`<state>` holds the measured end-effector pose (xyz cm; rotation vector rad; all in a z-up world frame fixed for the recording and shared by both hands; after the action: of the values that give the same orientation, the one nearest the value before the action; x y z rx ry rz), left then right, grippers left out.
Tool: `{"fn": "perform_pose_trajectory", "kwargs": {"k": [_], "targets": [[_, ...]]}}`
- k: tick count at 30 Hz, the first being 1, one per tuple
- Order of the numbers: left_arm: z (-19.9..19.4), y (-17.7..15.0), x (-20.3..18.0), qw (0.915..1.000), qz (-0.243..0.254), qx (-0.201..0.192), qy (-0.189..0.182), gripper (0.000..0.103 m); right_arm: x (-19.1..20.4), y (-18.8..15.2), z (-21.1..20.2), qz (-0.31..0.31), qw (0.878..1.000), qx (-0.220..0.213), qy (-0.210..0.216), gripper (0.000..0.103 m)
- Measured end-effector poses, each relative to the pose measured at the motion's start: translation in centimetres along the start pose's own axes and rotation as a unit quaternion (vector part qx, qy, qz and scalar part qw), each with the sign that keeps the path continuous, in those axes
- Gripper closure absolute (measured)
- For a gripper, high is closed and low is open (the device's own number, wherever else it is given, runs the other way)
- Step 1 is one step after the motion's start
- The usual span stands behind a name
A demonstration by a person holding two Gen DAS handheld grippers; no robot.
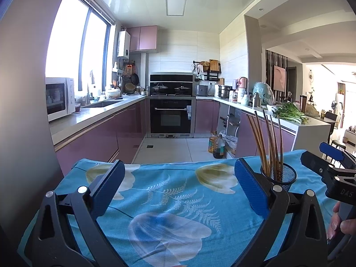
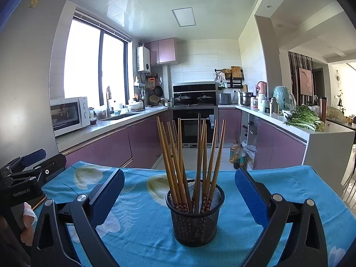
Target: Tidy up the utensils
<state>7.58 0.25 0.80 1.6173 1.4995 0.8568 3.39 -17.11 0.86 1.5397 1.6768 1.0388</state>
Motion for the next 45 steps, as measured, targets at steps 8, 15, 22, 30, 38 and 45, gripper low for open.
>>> {"fn": "perform_pose_trajectory", "kwargs": {"k": [8,15,22,30,38,45], "targets": [[-0.16,0.10,-0.10,1.0000,0.001,-0.005,0.004,0.006,-0.14,0.08,-0.09,0.003,1.000,-0.003,0.003,0.007],[-0.20,0.10,-0.24,1.0000,0.002,-0.007,0.004,0.006,-0.22,0.18,-0.05,0.004,1.000,-0.005,0.003,0.007],[-0.29,0.21,-0.31,1.0000,0.002,-0.007,0.005,0.006,-0.26,0.18,-0.09,0.005,1.000,-0.006,0.002,0.007],[-0.29,0.44,-0.33,0.9999,0.000,-0.011,0.008,0.006,-0.15,0.24,-0.02,0.006,1.000,-0.007,0.001,0.007],[-0.26,0.43,-0.24,0.9999,0.000,-0.012,0.011,0.006,-0.18,0.31,0.00,0.007,1.000,-0.006,0.001,0.007],[-0.13,0.22,-0.28,0.9997,0.003,-0.015,0.017,0.006,-0.10,0.35,0.08,0.010,1.000,-0.007,0.000,0.007]]}}
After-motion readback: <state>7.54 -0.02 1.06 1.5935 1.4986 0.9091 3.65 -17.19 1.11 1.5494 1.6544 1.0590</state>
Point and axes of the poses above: each gripper's, at about its wrist camera, not at the fingertips, and z roughly the way its jaws point, x to its left, y to its top, the point moved 5 cm from there along z, roughly the way its jaws point, and after that the axes turned 15 degrees about x, right-handed, at the moved point
